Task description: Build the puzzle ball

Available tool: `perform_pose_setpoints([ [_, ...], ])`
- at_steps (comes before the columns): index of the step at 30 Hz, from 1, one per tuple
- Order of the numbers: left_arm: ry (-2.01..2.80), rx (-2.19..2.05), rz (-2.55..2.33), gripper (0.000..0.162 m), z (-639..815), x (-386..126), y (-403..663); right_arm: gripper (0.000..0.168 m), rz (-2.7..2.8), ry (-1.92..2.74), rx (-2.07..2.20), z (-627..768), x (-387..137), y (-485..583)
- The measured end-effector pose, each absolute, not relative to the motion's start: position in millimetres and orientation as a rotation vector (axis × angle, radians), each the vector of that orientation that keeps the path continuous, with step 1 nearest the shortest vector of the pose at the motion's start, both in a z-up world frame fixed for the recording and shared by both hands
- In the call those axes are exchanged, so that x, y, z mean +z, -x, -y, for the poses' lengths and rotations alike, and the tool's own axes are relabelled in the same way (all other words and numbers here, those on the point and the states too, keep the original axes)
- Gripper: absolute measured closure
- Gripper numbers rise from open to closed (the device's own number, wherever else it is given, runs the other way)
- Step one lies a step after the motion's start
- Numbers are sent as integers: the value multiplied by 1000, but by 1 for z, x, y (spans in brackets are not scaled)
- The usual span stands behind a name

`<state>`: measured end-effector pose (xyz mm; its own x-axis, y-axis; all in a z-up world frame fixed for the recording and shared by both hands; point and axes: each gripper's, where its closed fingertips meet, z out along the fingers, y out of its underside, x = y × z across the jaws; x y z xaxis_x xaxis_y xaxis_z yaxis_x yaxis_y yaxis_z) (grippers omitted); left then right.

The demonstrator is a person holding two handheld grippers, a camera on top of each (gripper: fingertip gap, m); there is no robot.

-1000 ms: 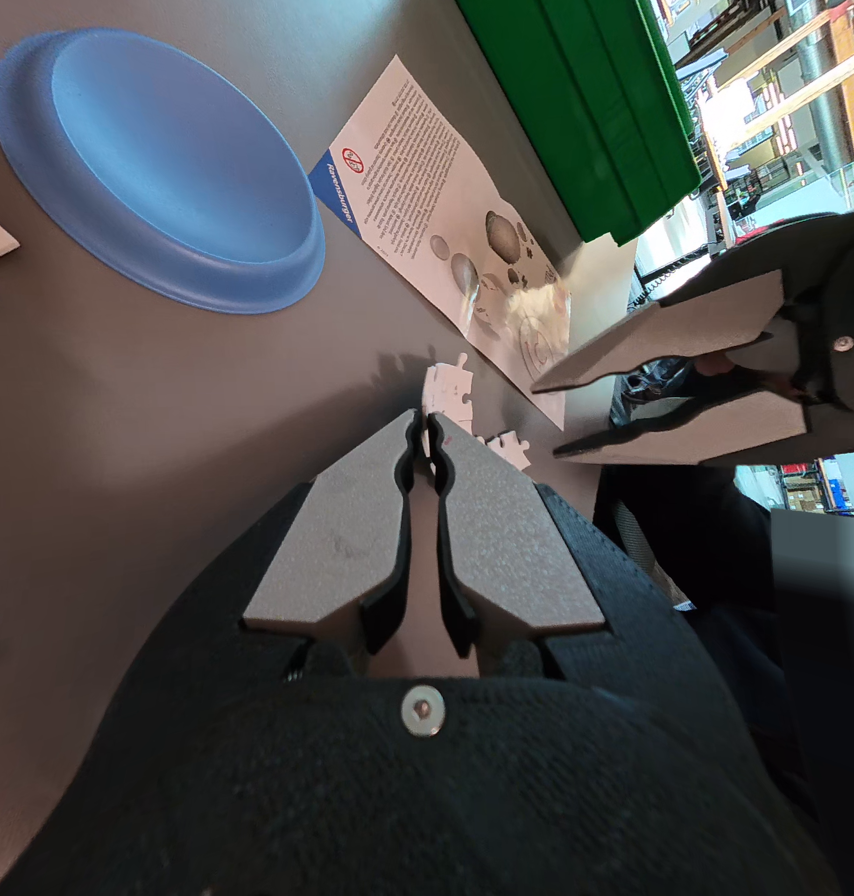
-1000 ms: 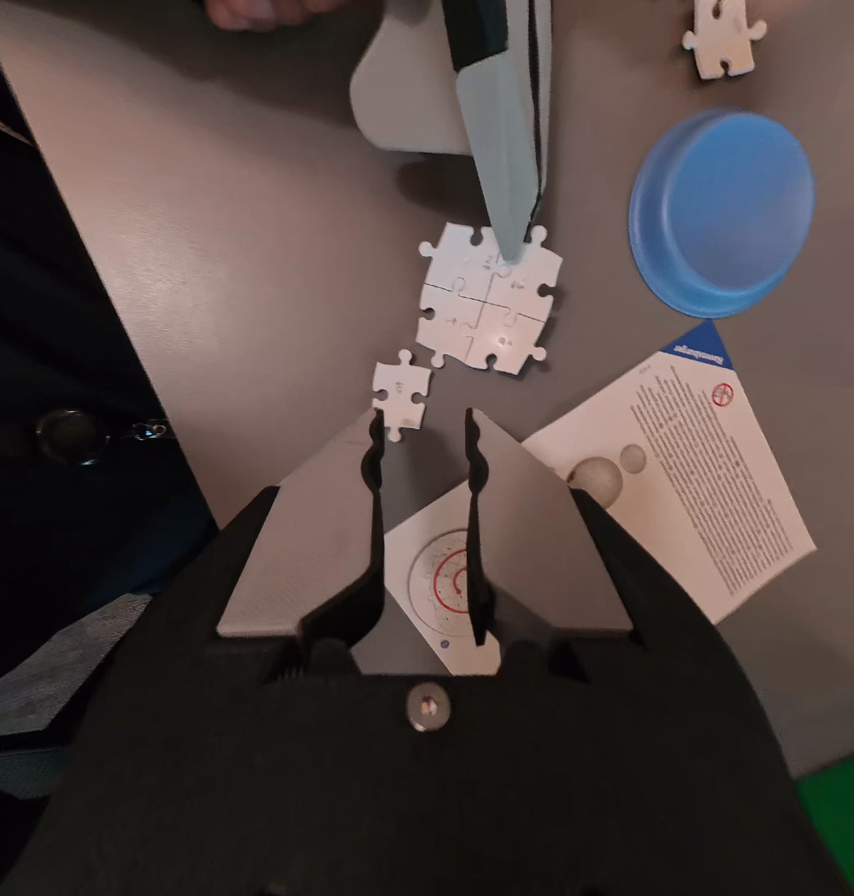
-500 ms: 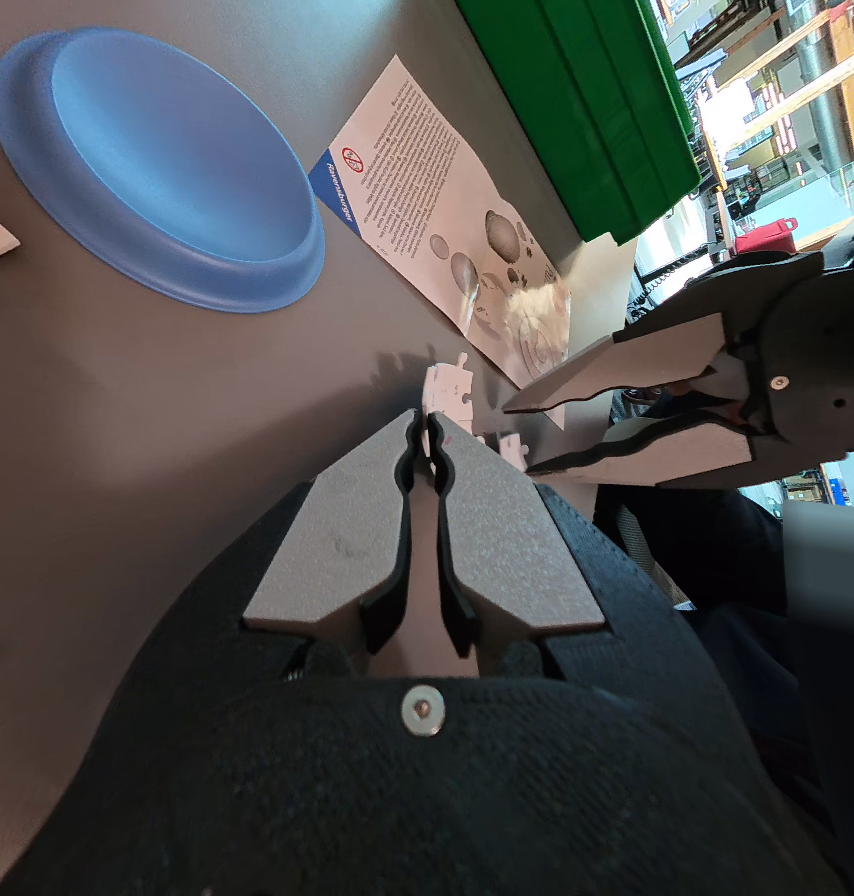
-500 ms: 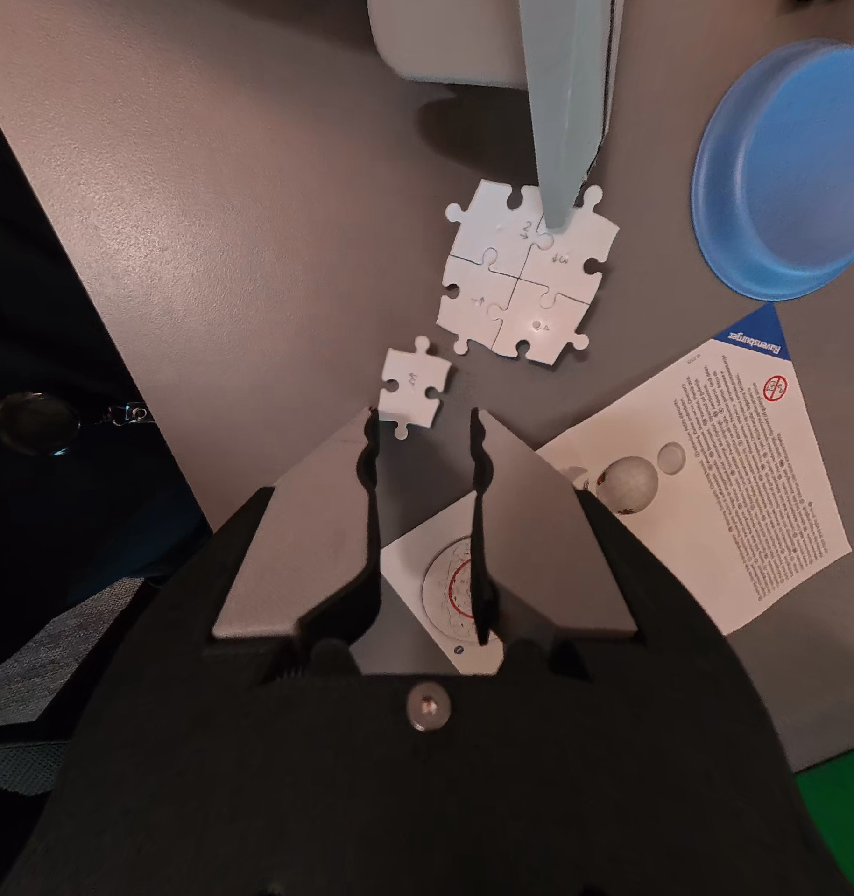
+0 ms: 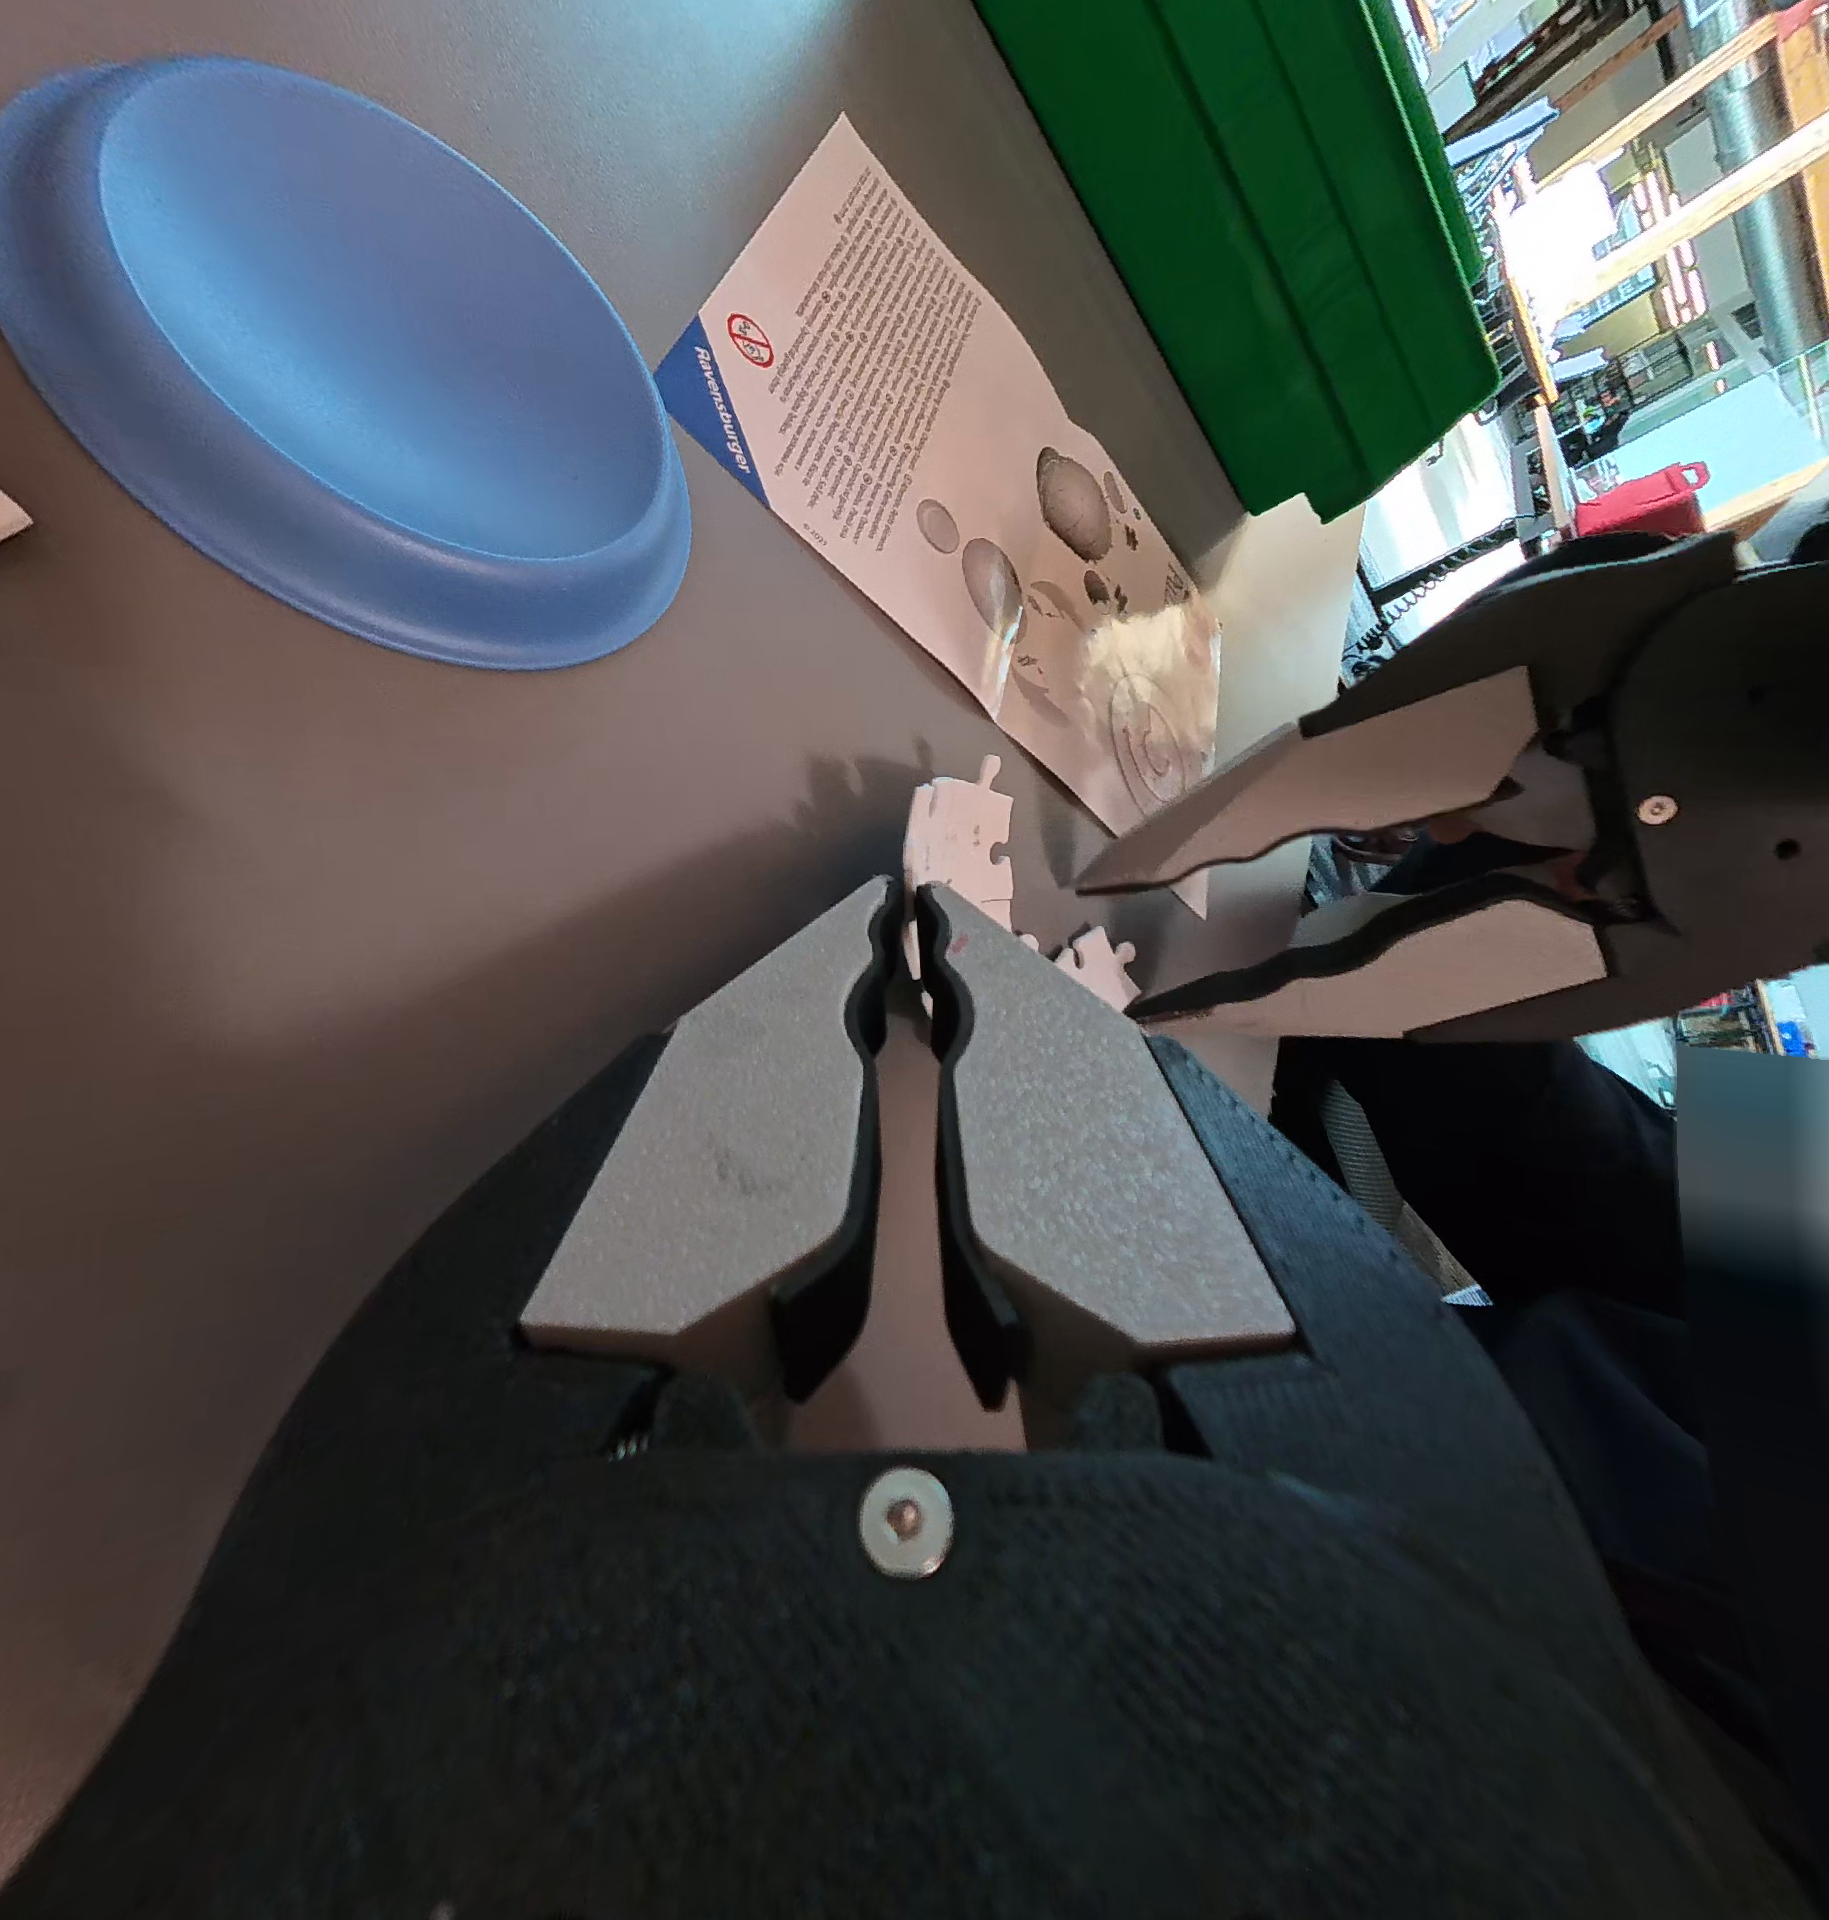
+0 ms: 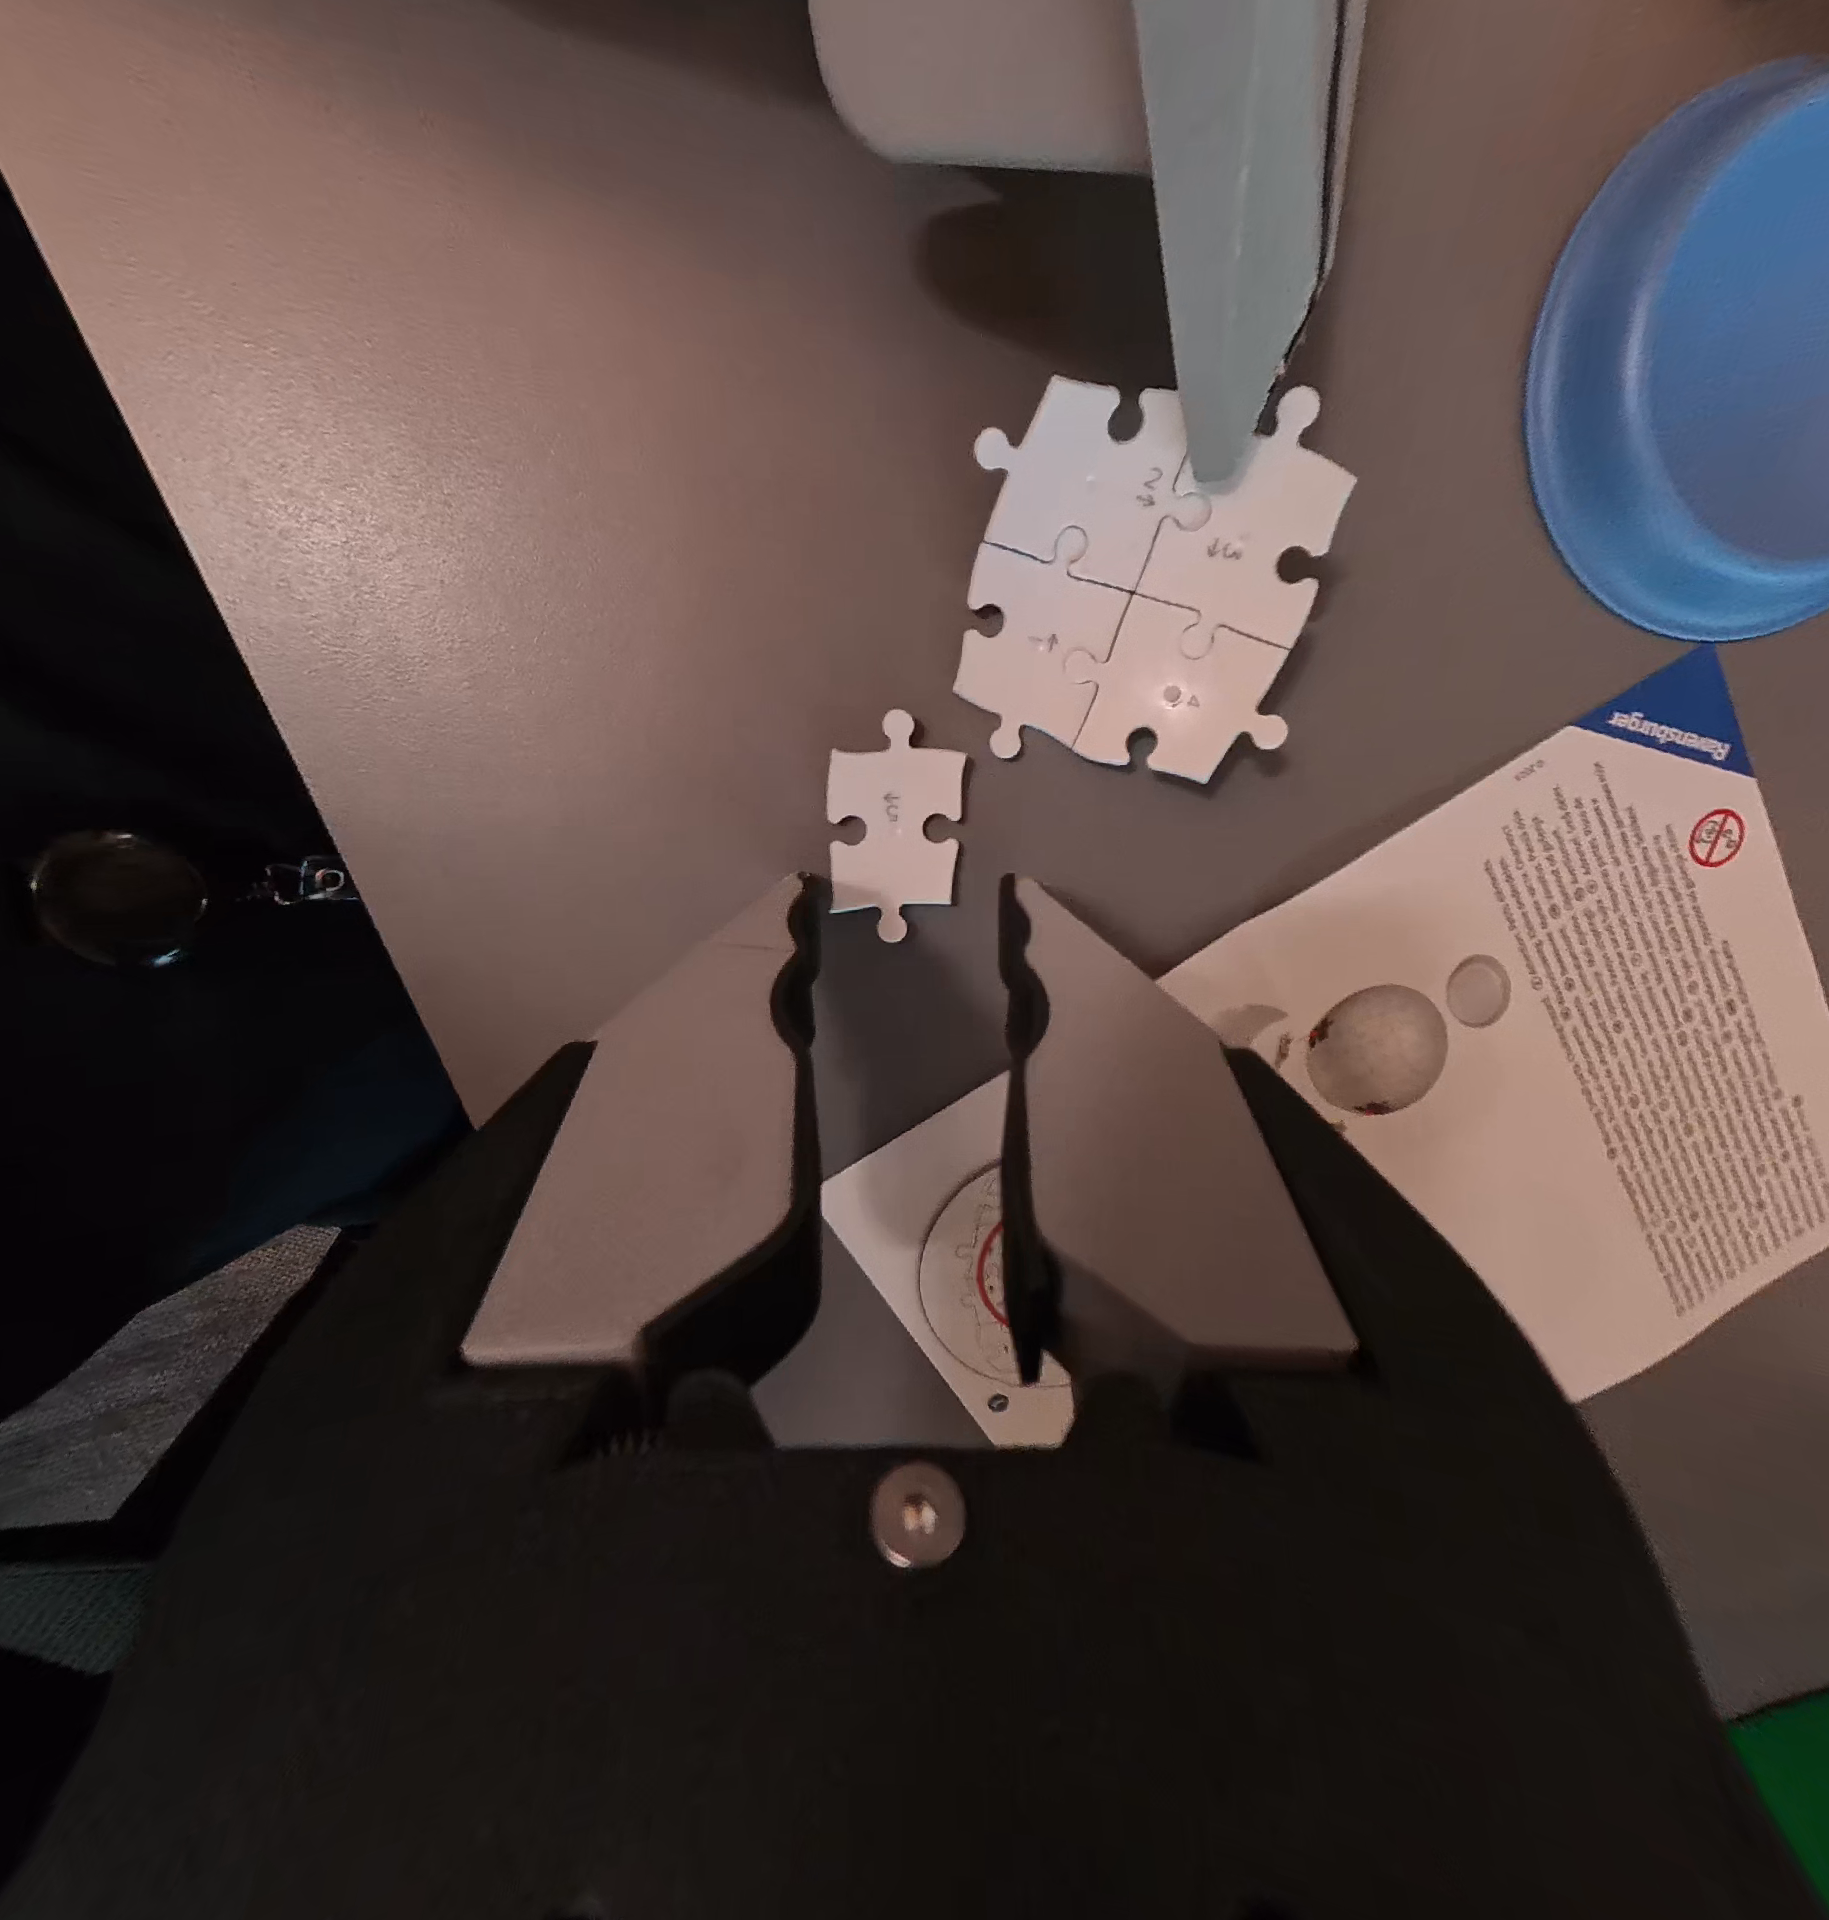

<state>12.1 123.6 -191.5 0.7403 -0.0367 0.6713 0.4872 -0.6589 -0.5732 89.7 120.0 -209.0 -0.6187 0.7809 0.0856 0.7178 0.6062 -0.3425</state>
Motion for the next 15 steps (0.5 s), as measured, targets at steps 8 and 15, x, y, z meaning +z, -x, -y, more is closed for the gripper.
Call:
perform_pose_setpoints([
  [8,2154,-852,332,162,-124,-192,-13,147,2647,1203,447,-115,-210,-93],
  [15,2151,-854,333,162,-123,-191,-13,148,2639,1195,421,-117,-210,-92],
])
